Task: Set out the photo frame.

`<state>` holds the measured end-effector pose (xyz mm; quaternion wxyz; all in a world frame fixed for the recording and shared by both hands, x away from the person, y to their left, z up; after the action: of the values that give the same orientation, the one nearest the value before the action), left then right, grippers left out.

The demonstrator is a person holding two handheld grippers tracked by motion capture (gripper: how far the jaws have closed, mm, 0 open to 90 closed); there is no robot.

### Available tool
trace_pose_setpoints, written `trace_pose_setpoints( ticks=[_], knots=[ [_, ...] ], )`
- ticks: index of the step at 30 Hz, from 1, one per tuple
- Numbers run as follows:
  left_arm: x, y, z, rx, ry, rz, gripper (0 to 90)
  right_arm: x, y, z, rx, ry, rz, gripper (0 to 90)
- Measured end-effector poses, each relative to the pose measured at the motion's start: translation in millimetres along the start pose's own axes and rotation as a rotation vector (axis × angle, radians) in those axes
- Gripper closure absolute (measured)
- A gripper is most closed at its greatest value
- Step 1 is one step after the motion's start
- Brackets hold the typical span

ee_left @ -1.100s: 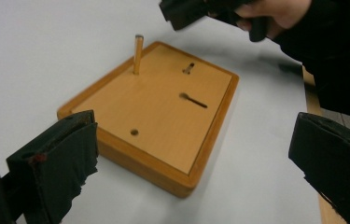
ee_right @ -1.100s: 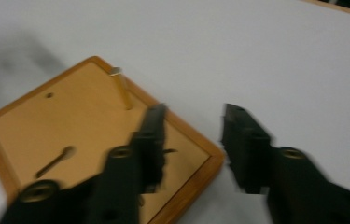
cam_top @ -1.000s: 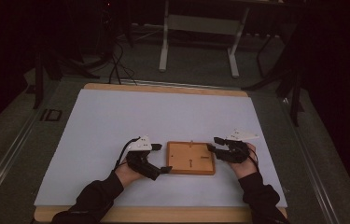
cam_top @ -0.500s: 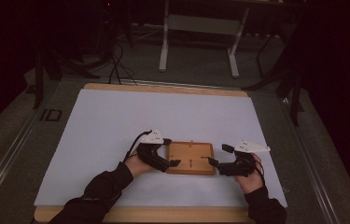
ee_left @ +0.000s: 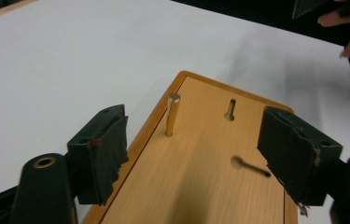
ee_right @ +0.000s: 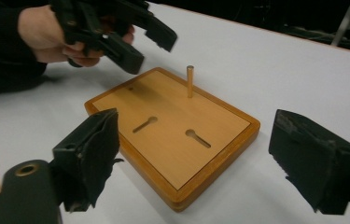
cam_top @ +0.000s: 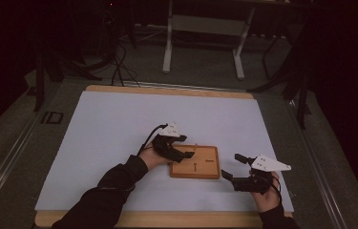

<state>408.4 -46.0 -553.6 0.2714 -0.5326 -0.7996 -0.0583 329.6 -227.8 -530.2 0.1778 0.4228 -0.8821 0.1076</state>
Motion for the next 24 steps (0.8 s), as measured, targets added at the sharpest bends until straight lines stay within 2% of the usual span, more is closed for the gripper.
trace_pose_setpoints(
  ticks=[2, 4, 9, 11, 15, 17, 20, 24],
  knots=[
    [-5.6, 0.2, -2.1, -0.014, 0.009, -0.002, 30.9, 1.9, 2.4, -0.5, -0.008, -0.011, -0.009, 14.0],
    [-11.7, -1.1, -4.3, -0.020, 0.016, 0.007, 30.9, 3.3, 3.9, 0.8, -0.008, 0.007, -0.011, 14.0],
    [-24.5, -2.0, -7.7, -0.054, 0.028, -0.012, 38.4, 5.1, 7.0, 3.2, -0.032, 0.019, -0.028, 13.8],
    [-29.3, -1.7, -6.9, -0.053, 0.040, -0.022, 41.6, 5.1, 9.2, 4.7, -0.045, 0.019, -0.056, 13.9],
    [-34.2, 3.5, -4.9, -0.052, 0.052, -0.054, 50.7, 3.7, 8.1, 7.5, -0.055, 0.029, -0.050, 13.4],
    [-35.6, 5.8, -2.8, -0.048, 0.060, -0.056, 56.5, 2.6, 8.0, 7.7, -0.050, 0.028, -0.044, 13.4],
    [-35.5, 8.3, -0.9, -0.049, 0.061, -0.053, 61.2, 1.5, 10.3, 8.6, -0.033, 0.034, -0.053, 12.9],
    [-36.7, 6.5, -0.2, -0.051, 0.063, -0.013, 71.1, -1.7, 14.5, 11.1, -0.015, 0.051, -0.073, 13.2]
  ],
)
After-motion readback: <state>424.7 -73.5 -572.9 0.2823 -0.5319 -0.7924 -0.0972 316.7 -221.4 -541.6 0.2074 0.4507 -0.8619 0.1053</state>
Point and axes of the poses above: each handheld gripper's, and its own axes: x roughly backward along the jaws, z roughly out of its underside, y roughly to its left, the point moved 9 cm from there along -x, roughly forward along the jaws, and after that the axes turned 6 degrees about x, right-handed, at the moved point
